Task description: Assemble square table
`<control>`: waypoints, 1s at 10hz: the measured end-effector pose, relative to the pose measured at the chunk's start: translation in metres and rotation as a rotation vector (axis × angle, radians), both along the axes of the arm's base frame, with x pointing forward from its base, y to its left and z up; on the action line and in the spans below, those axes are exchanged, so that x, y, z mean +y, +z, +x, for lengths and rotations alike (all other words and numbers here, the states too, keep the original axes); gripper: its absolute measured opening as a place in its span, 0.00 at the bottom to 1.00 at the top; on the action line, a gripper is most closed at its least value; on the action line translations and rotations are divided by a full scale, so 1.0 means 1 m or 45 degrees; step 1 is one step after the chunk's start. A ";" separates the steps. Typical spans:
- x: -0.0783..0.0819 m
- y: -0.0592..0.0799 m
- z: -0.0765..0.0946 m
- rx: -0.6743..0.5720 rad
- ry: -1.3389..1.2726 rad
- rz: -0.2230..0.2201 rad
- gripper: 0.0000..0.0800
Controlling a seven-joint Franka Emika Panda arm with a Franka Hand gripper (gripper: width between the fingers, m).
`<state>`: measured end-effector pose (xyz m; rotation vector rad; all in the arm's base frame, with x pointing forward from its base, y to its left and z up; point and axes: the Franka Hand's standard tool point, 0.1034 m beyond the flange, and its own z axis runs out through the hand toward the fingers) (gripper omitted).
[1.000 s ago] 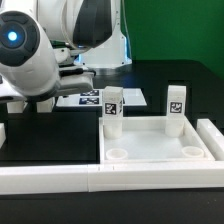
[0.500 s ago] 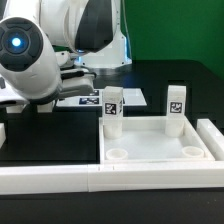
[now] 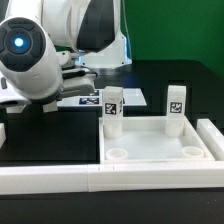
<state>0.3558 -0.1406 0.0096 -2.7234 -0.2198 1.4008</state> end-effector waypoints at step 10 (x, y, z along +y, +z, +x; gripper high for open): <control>0.018 0.103 0.069 -0.381 0.114 0.058 0.36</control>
Offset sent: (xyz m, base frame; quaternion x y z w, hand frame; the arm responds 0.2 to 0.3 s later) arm 0.0373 0.0043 0.0574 -0.0005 -0.0066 -0.0574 0.9983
